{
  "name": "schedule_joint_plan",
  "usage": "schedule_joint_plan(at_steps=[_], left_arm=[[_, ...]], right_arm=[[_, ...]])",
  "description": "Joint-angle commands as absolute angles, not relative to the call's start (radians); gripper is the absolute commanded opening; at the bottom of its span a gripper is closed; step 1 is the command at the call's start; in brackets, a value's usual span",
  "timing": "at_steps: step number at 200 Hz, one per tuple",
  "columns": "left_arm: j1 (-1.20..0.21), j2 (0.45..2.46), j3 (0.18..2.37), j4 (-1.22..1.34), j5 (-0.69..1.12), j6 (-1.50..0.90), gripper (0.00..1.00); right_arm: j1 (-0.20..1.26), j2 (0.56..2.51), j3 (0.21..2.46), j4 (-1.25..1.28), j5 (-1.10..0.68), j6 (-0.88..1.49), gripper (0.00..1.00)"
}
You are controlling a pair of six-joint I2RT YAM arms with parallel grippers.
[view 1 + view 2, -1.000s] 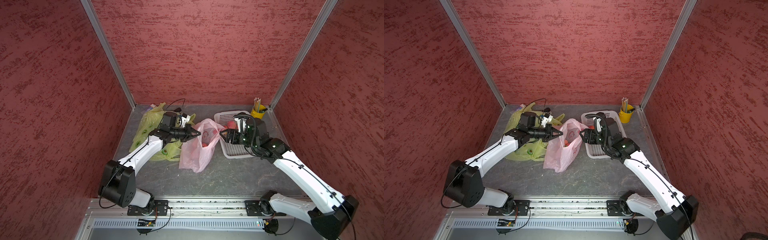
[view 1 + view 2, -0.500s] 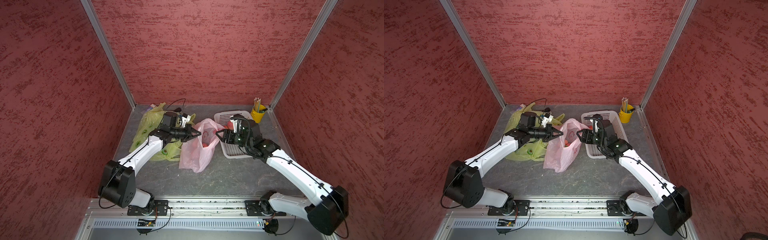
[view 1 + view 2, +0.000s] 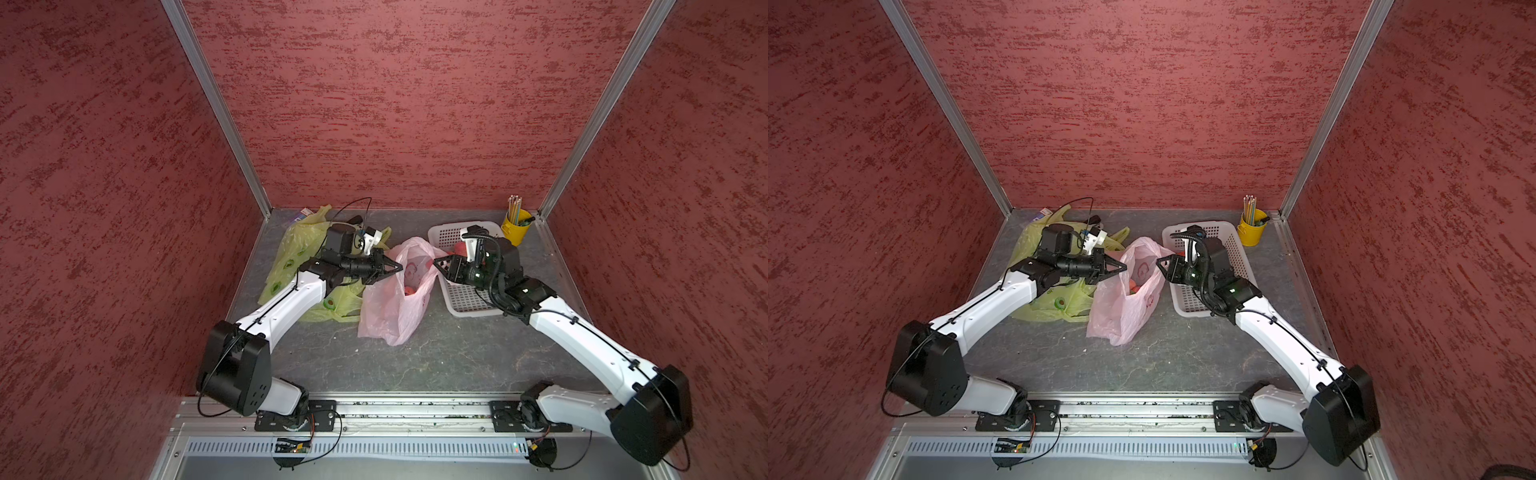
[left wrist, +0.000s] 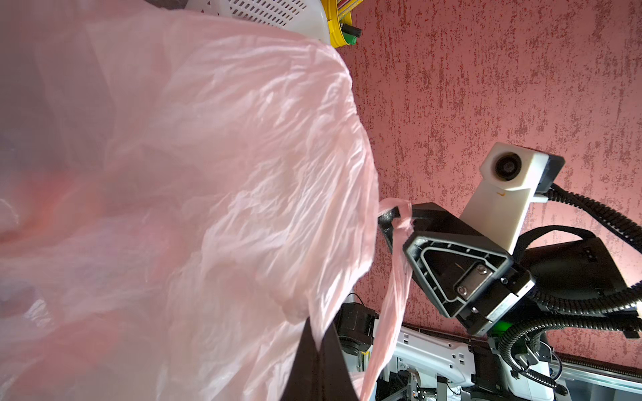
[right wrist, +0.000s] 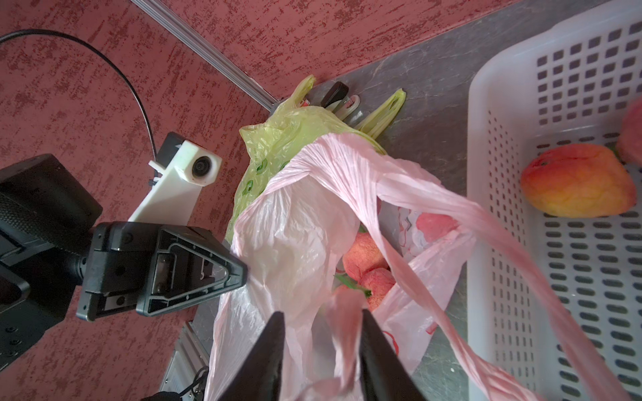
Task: Place the peach into a plastic bag & tie a knot
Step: Adjust the plastic bag at the center of the board.
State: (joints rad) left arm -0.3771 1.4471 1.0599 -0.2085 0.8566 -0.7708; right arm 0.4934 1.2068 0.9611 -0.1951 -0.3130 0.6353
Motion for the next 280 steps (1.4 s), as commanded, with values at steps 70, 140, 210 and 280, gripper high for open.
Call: schedule_joint_plan(at_steps=[70,140,210,280], left_arm=[[-0.337,1.323,1.074,-0.327,0.826,-0.732,0.57],[-0.418,1.197,1.309,-0.337,0.862,-0.489,0.78],[-0.525,1.321,1.373,-0.111,0.849,-0.427,0.88],[-0.544,1.398,1.316,0.126,0.901,-0.492,0.88]], right_arm=[[0.489,1.251,1.151,-0.216,-0.410,0.481,0.00],[0.507,1.285,1.361,-0.268,-0.603,0.471,0.00],[0.526,1.287,1.368,-0.214,-0.656,0.539,0.00],[0.526,1.288,1.372,-0.174,-0.696,0.578,0.00]])
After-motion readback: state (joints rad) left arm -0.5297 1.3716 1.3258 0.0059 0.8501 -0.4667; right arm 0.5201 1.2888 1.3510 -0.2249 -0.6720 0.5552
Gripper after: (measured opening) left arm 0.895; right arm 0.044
